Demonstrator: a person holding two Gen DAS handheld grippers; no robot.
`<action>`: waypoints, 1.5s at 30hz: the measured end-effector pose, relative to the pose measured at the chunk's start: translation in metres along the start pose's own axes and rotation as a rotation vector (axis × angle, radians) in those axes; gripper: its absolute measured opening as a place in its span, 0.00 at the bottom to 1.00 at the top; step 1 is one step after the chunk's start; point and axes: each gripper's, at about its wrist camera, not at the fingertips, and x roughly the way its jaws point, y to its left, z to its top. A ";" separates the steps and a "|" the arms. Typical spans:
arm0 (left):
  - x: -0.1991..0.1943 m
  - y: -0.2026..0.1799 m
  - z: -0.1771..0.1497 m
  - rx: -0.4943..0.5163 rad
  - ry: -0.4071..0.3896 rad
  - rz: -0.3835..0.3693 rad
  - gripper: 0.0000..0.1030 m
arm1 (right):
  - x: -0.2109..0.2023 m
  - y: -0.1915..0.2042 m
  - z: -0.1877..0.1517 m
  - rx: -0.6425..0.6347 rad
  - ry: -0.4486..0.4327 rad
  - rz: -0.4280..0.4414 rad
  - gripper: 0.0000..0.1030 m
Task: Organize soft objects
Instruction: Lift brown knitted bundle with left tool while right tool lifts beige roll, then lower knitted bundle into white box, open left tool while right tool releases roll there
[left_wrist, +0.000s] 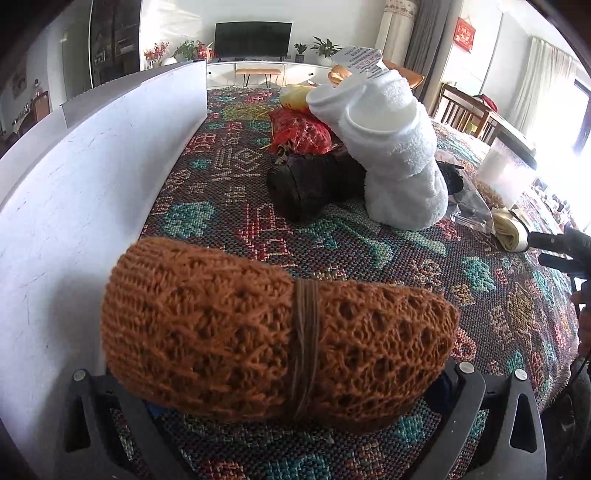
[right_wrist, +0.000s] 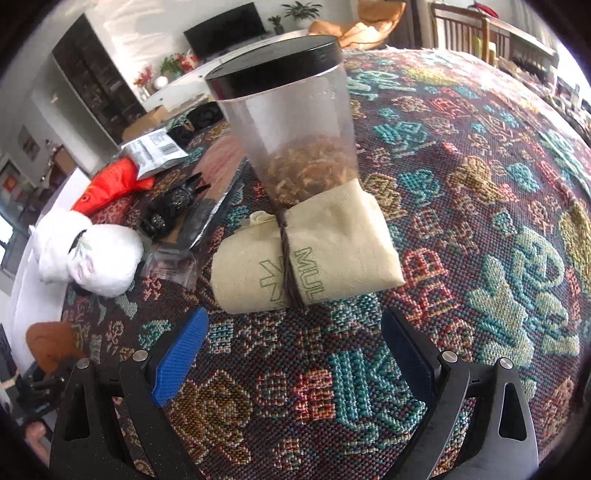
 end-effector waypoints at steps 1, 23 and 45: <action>-0.001 -0.002 0.000 0.010 -0.004 0.001 0.98 | 0.001 0.006 0.005 -0.017 -0.002 -0.006 0.93; -0.119 0.032 0.037 -0.137 -0.199 -0.206 0.92 | -0.107 0.101 0.004 -0.092 -0.139 0.320 0.33; -0.143 0.211 0.012 -0.339 -0.061 0.537 0.96 | -0.062 0.331 -0.030 -0.388 -0.021 0.584 0.73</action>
